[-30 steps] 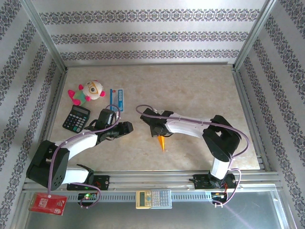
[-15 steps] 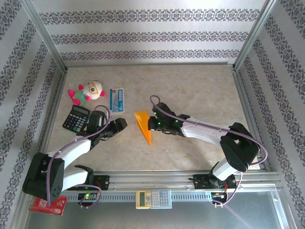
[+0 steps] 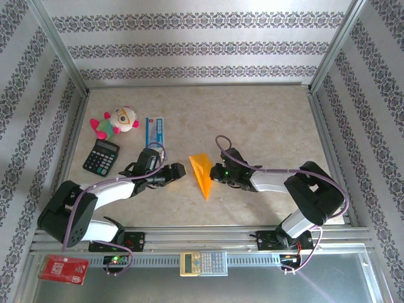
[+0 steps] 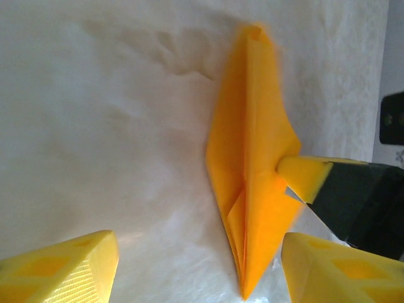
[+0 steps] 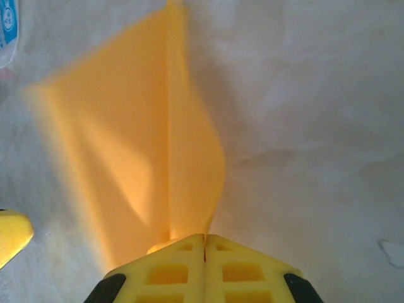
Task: Fold a paper plane with a square sheet of paper (pick it up from the middle)
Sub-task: Turn over the paper plane at the center of the table.
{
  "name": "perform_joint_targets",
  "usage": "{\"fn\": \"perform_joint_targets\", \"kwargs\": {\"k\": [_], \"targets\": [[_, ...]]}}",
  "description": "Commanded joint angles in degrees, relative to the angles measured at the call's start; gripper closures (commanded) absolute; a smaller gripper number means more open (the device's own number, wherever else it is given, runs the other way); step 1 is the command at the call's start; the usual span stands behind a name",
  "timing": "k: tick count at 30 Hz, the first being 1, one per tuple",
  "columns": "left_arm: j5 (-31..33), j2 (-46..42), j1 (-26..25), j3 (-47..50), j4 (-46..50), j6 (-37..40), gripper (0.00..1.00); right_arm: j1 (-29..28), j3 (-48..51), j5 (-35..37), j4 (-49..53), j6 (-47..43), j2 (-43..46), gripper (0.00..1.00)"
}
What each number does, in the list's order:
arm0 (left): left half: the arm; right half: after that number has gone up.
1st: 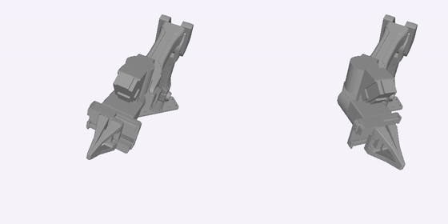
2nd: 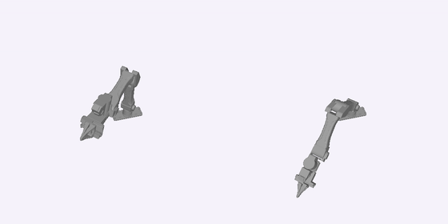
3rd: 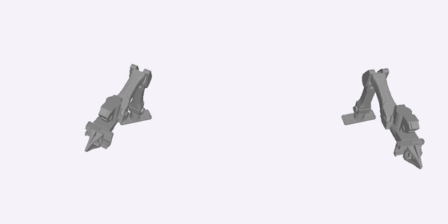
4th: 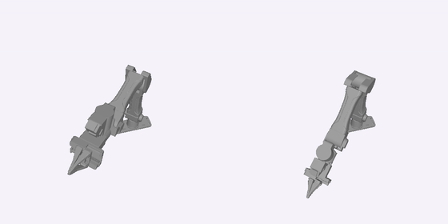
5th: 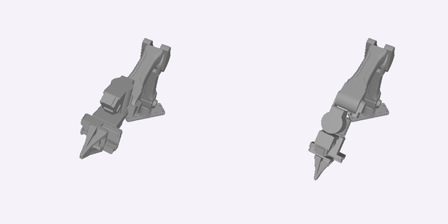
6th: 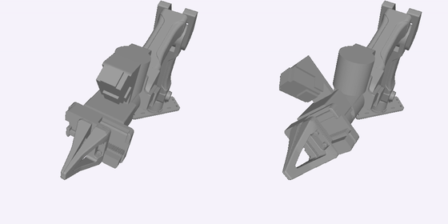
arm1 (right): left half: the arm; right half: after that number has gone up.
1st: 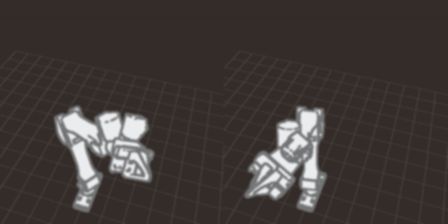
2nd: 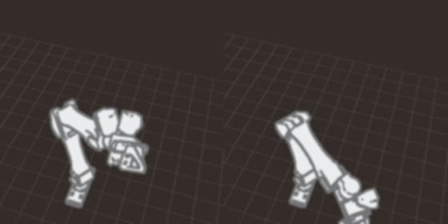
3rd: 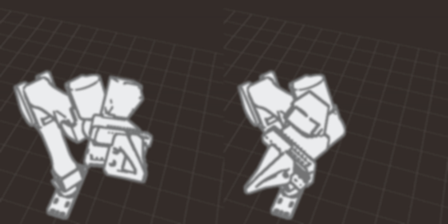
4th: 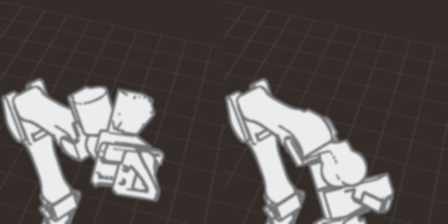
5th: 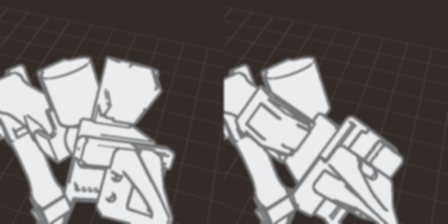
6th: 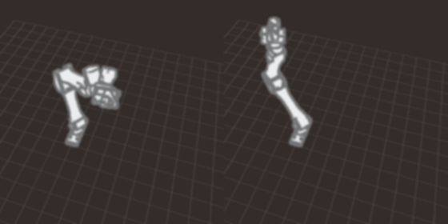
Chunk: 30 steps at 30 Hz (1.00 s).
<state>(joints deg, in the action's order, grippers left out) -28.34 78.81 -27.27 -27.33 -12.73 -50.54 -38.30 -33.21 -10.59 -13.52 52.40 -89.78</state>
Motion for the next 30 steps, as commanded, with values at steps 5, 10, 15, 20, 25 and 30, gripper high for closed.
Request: {"fn": "perform_joint_targets", "kwargs": {"k": [5,10,15,20,25,30], "targets": [[0.57,4.86,-3.19,-3.08,-6.46,-2.24,0.30,3.35,3.57,-2.30,-3.67,-0.05,4.42,1.00],[-0.14,7.92,-6.13,-6.29,-6.12,-2.01,0.30,4.17,3.94,-3.55,-4.00,-0.86,4.10,1.00],[-1.86,12.29,-7.88,-10.00,-6.44,-1.40,0.30,4.20,3.90,-3.89,-4.85,-0.96,3.10,1.00],[-1.43,15.90,-7.96,-12.22,-5.83,-1.39,0.42,4.31,3.72,-4.25,-5.11,-1.09,2.31,1.00],[-4.05,19.65,-7.85,-14.17,-8.12,-2.50,0.49,4.38,3.81,-4.44,-5.29,-1.25,1.91,1.00],[-4.22,20.95,-7.90,-14.91,-8.14,-2.55,0.49,4.43,4.12,-4.27,-5.31,-1.30,2.19,1.00]]}}
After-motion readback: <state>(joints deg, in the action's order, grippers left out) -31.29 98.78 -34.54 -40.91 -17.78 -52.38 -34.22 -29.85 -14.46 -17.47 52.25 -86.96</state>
